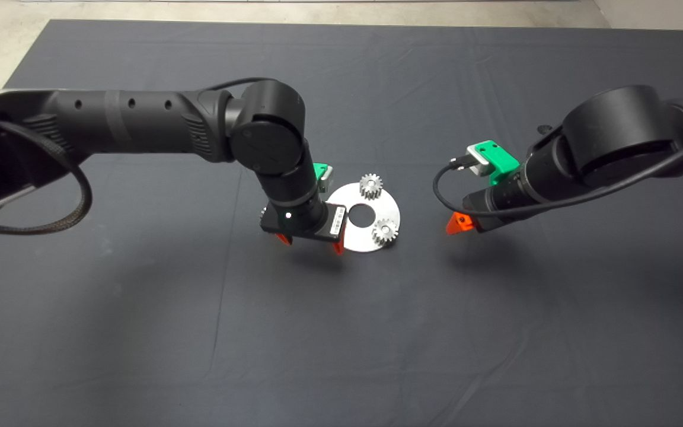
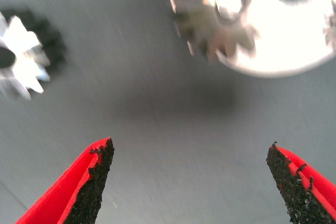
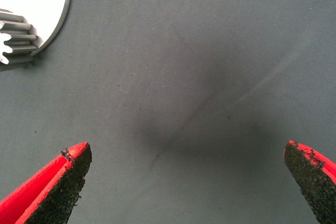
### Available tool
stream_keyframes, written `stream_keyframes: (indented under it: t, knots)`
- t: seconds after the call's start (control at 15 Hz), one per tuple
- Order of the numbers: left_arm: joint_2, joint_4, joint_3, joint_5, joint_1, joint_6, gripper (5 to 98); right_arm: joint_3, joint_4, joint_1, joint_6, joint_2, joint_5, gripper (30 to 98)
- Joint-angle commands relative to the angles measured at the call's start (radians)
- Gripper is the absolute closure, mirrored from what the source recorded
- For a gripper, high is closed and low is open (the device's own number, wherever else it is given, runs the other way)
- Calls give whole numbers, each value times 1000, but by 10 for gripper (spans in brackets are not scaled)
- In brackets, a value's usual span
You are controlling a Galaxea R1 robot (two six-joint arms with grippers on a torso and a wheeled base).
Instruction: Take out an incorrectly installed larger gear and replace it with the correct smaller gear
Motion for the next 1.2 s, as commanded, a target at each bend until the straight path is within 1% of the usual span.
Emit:
stream_keyframes:
  t: [0.0,0.13,0.2,0.33,0.53,0.73,0.87,1.0,1.13]
  knots:
    - [54,11,-78,-3,-12,50,292,22,6,6,2,0,-115,316]
    - [75,14,-106,-8,-12,55,292,25,8,6,4,-4,-115,316]
    - [87,24,-123,-20,-10,67,292,25,9,7,4,-5,-115,315]
    - [103,27,-145,-34,-10,81,292,25,11,7,7,-3,-115,315]
    - [111,30,-158,-38,-10,90,292,25,11,7,7,-3,-116,315]
    - [111,79,-156,-38,-7,90,292,26,12,9,7,1,-115,315]
    - [109,99,-158,-38,-4,90,292,27,11,9,7,3,-115,315]
    - [109,139,-159,-38,1,90,292,37,11,9,7,1,-115,316]
    - [108,174,-161,-37,29,90,292,47,11,9,7,-3,-115,316]
